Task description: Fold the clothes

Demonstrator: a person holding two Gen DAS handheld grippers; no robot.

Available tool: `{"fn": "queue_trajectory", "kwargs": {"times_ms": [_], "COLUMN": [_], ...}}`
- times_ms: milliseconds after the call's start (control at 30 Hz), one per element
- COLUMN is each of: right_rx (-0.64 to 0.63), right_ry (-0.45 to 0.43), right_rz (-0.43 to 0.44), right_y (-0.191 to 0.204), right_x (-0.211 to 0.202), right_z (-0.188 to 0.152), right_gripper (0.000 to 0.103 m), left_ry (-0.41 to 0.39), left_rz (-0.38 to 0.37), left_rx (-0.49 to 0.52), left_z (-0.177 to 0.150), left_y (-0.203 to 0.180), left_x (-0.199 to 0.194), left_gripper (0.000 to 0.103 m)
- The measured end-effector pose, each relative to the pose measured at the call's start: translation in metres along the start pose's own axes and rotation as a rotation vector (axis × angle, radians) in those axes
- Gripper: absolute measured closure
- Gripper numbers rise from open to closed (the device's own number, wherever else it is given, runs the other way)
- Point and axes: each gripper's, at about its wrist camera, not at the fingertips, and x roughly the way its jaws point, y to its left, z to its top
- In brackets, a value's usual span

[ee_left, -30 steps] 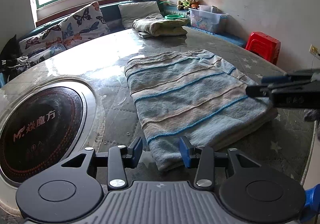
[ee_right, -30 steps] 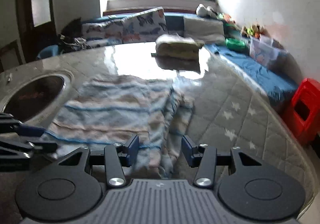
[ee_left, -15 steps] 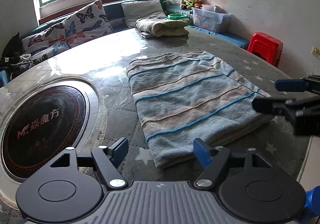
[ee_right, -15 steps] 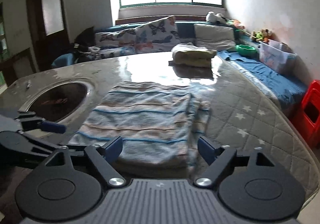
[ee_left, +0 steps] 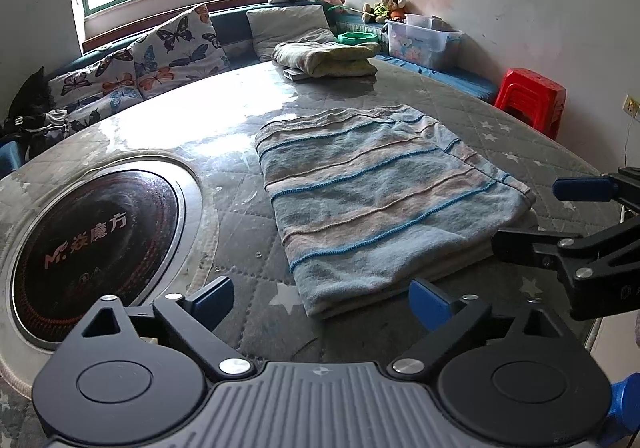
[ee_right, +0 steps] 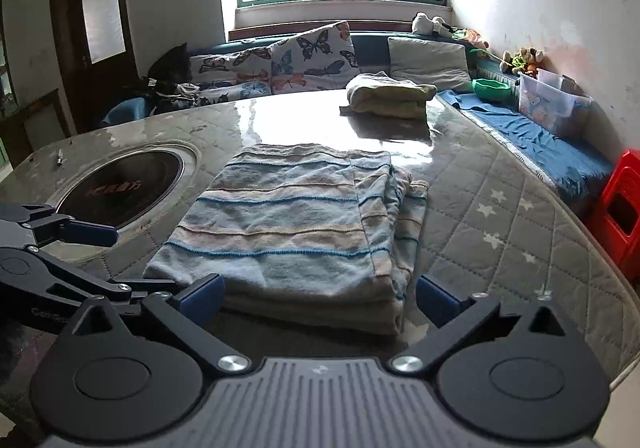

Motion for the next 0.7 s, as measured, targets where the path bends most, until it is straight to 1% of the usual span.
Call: {"fn": "queue_trajectory", "kwargs": {"times_ms": [200, 567, 700], "right_rx": [0.042, 0.110, 0.111], "right_ry": [-0.003, 0.000, 0.011], "right_rz": [-0.005, -0.014, -0.026], "right_y": [-0.001, 0.000, 0.003], "right_x": [-0.003, -0.008, -0.008], "right_z": [-0.005, -0.011, -0.014], "right_gripper": [0.000, 0.000, 0.000], "left_ry": [-0.002, -0.005, -0.004], "left_rz": [0.005, 0.017, 0.018], "left_rx": [-0.002, 0.009, 0.017], "left_z": [-0.004, -0.011, -0.013], "left_y": [-0.001, -0.001, -0.003], "left_x": [-0.005, -0.011, -0.012], "left_gripper": [0.001, 0.000, 0.000]}}
